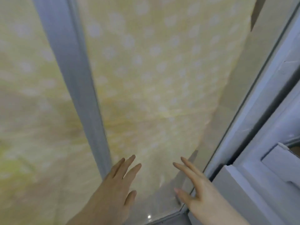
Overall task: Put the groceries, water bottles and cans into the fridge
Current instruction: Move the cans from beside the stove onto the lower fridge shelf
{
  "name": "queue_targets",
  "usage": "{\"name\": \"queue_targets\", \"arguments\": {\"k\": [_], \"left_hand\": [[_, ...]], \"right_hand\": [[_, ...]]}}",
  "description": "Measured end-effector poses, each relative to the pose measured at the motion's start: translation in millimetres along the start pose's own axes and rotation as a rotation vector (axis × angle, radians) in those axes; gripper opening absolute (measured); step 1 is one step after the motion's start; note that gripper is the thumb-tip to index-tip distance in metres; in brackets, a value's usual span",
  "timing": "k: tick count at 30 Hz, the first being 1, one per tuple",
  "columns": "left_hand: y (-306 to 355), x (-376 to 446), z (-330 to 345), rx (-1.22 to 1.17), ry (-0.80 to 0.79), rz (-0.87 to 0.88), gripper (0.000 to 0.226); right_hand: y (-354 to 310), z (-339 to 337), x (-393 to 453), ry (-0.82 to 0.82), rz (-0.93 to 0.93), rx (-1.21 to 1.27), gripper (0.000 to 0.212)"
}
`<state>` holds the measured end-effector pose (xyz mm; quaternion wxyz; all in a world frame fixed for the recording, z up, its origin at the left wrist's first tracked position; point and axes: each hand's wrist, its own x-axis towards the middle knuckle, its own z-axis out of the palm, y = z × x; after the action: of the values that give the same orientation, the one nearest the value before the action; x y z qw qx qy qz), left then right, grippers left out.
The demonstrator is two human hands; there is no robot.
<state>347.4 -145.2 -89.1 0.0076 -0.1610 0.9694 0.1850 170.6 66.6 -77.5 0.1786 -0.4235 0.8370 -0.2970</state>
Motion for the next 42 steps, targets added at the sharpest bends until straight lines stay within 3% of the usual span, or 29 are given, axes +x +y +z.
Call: {"name": "queue_targets", "arguments": {"k": [3,8,14,15,17,19,22,23,27,32,42], "left_hand": [[-26.3,-40.6,-13.4,0.018,-0.056,-0.147,0.070],[-70.0,-100.4,6.6,0.012,0.099,-0.330,0.080],[-72.0,-159.0,12.9,-0.067,0.247,-0.717,0.070],[-67.1,-168.1,16.3,-0.065,0.291,-0.773,0.070],[-54.5,-184.3,24.1,-0.090,0.364,-0.898,0.070],[-41.7,-201.4,32.0,-0.119,0.428,-1.002,0.070],[-17.2,-232.6,41.8,-0.128,0.499,-1.160,0.072],[-7.8,-244.2,44.7,-0.123,0.527,-1.212,0.072],[29.5,-297.0,59.7,-0.104,0.619,-1.417,0.073],[63.2,-365.6,70.0,-0.046,0.740,-1.620,0.072],[104.6,-516.4,102.0,0.031,0.888,-1.835,0.074]], "right_hand": [[-22.9,31.6,22.2,-0.091,-0.141,0.005,0.064],[-56.9,75.0,52.0,-0.229,-0.311,0.020,0.061],[-105.9,95.9,96.6,-0.588,-0.456,-0.017,0.063],[-104.4,119.9,106.2,-0.629,-0.560,0.010,0.065],[-67.1,150.9,121.5,-0.790,-0.644,0.033,0.084],[-47.1,188.3,151.7,-0.612,-0.859,0.111,0.124],[-126.4,191.0,128.3,-0.887,-0.959,0.032,0.070],[-158.8,181.4,109.8,-0.859,-0.936,-0.005,0.063],[-204.1,209.4,67.4,-1.013,-1.091,-0.038,0.054],[-259.7,235.5,9.8,-1.088,-1.265,-0.063,0.054],[-343.5,312.9,-135.8,-1.213,-1.461,-0.025,0.053]]}}
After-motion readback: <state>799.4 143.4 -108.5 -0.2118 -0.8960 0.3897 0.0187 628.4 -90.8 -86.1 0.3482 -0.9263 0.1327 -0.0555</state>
